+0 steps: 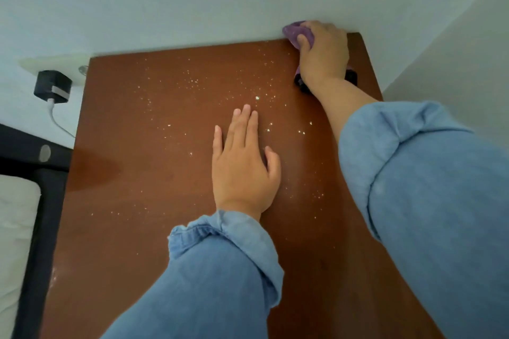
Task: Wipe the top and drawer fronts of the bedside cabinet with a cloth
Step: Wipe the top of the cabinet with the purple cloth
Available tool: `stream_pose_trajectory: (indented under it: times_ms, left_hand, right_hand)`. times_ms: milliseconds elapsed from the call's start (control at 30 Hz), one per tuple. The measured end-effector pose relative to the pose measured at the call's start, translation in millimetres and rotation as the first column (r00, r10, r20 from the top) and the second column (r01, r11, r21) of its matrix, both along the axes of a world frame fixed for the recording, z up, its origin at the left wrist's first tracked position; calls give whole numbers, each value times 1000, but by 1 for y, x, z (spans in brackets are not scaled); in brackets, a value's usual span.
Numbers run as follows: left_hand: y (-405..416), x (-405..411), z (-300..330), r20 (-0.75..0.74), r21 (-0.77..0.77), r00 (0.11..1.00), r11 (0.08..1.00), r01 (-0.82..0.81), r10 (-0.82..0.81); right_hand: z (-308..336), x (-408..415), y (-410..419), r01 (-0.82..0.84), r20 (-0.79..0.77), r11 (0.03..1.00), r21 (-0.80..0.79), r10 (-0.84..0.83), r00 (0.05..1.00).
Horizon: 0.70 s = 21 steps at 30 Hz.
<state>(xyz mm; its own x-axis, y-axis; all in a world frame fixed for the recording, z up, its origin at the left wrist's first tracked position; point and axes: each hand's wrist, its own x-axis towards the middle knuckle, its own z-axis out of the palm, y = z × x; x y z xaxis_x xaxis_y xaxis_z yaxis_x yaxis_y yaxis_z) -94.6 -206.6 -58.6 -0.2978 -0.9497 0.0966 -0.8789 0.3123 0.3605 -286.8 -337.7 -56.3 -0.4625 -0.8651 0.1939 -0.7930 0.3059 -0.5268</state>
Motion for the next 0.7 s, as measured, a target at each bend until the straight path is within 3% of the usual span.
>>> stream_pose_trajectory:
  times_ms: [100,233,433,700]
  left_hand:
    - [-2,-1,0,1,7,1000,1000,-3,3]
    - [-1,-1,1,-2,9,1000,1000,-6,6]
    - [-5,-2,-2,-2,-10,1000,1000,-13,13]
    - [-7,-1,-5,10,-16,1000,1000,-10,10]
  right_hand:
    - [-2,9,-6,-45,-30,999,14,46,998]
    - [-2,30,-14,-357,-85,934,-6,356,931]
    - [2,19,-22,-399,-80,917,-6,397,914]
    - [-1,38,72,-333,-6,941,-69,333,943]
